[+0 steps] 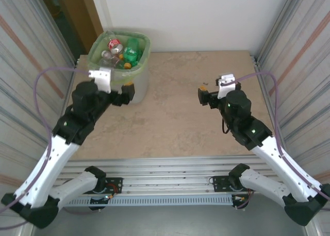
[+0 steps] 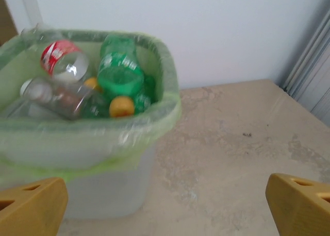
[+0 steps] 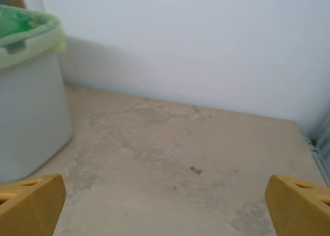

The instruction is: Put the plastic bottles in the bin

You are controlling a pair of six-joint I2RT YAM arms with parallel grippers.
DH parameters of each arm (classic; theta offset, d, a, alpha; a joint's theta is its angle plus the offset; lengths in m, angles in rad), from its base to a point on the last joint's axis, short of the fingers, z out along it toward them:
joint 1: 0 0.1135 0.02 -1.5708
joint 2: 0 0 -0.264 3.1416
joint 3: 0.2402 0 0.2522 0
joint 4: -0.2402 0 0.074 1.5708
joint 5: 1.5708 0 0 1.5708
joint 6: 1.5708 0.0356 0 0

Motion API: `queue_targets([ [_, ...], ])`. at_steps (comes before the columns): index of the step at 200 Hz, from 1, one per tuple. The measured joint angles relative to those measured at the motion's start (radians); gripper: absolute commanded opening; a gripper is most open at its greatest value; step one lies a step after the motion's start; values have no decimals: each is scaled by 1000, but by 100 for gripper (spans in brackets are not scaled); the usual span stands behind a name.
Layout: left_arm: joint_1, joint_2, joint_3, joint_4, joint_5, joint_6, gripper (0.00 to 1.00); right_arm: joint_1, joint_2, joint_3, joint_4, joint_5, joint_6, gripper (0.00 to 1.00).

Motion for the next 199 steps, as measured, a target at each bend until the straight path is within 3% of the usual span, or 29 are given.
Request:
queue_targets([
  [56,0,-291,-305,-30,-128,-73,99,-34,-108,-77,-65,80,57,98],
  [136,19,-343,-552,46,-367,-38,99,-124,-112,-168,-100,137,114,98],
  [158,115,-314,-617,129,-365,-10,99,-164,-113,-233,-48,137,117,98],
  [199,373,-218,-715,329,-212,-2,99,-241,-112,-361,55,94,86,98],
])
